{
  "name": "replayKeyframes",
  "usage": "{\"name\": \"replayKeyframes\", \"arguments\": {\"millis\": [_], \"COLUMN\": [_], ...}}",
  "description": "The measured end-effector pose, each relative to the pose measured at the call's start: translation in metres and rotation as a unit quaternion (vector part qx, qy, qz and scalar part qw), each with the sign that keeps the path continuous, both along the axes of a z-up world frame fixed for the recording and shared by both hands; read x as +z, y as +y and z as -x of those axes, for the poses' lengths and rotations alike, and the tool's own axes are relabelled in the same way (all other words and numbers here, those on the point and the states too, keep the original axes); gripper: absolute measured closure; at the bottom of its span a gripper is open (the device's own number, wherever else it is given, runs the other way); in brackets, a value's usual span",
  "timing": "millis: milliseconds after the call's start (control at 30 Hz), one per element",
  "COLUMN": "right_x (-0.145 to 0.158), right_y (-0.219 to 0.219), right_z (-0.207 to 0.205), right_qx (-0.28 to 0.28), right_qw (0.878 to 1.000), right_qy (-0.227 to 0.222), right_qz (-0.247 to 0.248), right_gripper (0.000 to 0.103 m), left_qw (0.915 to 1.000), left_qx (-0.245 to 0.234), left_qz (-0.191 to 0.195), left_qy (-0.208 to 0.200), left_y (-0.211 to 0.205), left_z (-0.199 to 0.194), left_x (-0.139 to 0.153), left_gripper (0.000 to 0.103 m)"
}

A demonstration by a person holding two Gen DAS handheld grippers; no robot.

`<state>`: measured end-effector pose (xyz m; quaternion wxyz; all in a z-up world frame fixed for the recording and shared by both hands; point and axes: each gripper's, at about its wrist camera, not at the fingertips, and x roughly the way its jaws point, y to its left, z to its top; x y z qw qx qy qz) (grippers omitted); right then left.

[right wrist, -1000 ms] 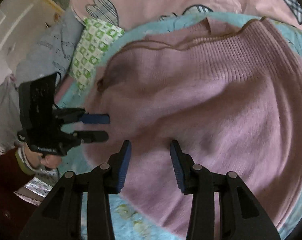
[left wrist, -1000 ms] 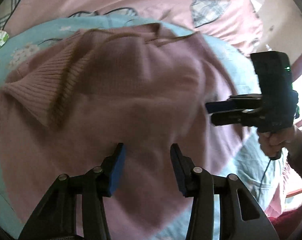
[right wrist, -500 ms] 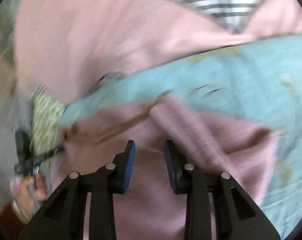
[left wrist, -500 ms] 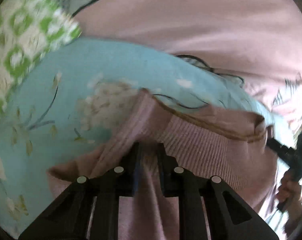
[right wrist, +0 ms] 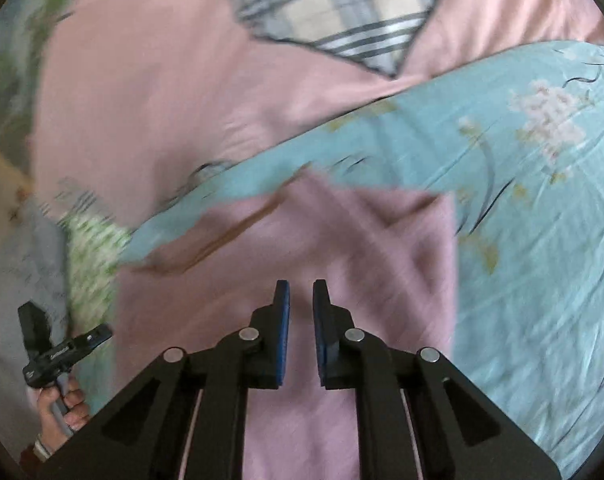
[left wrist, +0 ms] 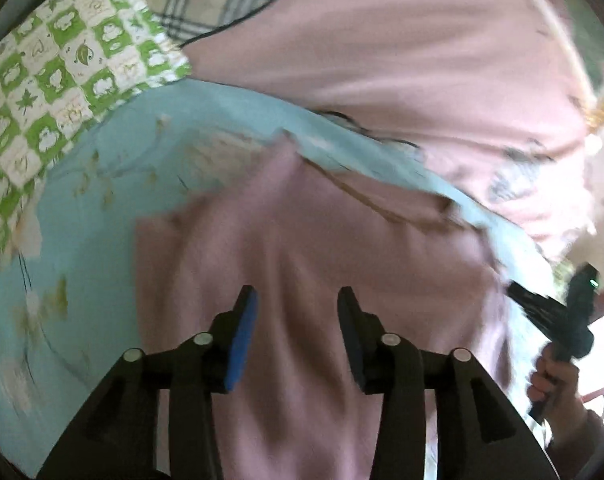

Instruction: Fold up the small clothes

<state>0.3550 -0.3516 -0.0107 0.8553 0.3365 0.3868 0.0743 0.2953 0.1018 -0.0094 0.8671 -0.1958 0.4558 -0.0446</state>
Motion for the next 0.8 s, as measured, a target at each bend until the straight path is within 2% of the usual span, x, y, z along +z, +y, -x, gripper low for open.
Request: {"name": "replayKeyframes", "arguments": {"millis": [67, 167, 267, 333, 367, 467, 533, 600, 667, 733, 800], "right_x": [0.001, -0.013, -0.037, -0.05, -0.057, -0.06, -0.054, -0.049, -0.042, -0.035, -0.026], "right_y": [0.016, 0.032, 0.034, 0.028, 0.024, 0.009, 0.006, 0.004, 0.004, 0.005, 0.003], "right_z": [0.02, 0.043, 0.07, 0.086, 0.095, 0.113, 0.12, 0.125, 0.13, 0.137, 0.148], "right_qx": [0.029, 0.057, 0.053, 0.044, 0.037, 0.022, 0.015, 0.009, 0.005, 0.006, 0.003], "right_qw": [1.0, 0.998, 0.996, 0.994, 0.992, 0.994, 0.993, 0.992, 0.992, 0.992, 0.994], "right_qy": [-0.005, 0.019, 0.065, 0.097, 0.113, 0.105, 0.106, 0.11, 0.111, 0.108, 0.097], "right_qz": [0.0, 0.005, 0.008, 0.025, 0.044, 0.031, 0.049, 0.063, 0.06, 0.059, 0.051], "right_gripper": [0.088, 0.088, 0.088, 0.088, 0.089, 0.092, 0.092, 0.091, 0.088, 0.087, 0.087], "left_qw": [0.9996, 0.9988, 0.9965, 0.9952, 0.9945, 0.9933, 0.9928, 0.9924, 0.9916, 0.9913, 0.9889], "left_qx": [-0.023, -0.032, -0.013, 0.007, 0.015, 0.036, 0.046, 0.052, 0.065, 0.073, 0.085], "left_qz": [0.019, 0.024, 0.031, 0.009, 0.01, 0.051, 0.053, 0.043, 0.038, 0.047, 0.074], "left_qy": [-0.001, 0.03, 0.076, 0.097, 0.103, 0.098, 0.098, 0.103, 0.105, 0.099, 0.097], "left_y": [-0.015, -0.026, -0.022, -0.014, -0.01, 0.009, 0.014, 0.017, 0.016, 0.022, 0.025], "left_z": [0.025, 0.058, 0.085, 0.097, 0.103, 0.118, 0.125, 0.133, 0.143, 0.157, 0.167], "left_x": [-0.003, -0.023, -0.054, -0.07, -0.076, -0.077, -0.073, -0.069, -0.064, -0.057, -0.054], "left_gripper": [0.058, 0.058, 0.058, 0.059, 0.067, 0.07, 0.069, 0.063, 0.044, 0.042, 0.039]}}
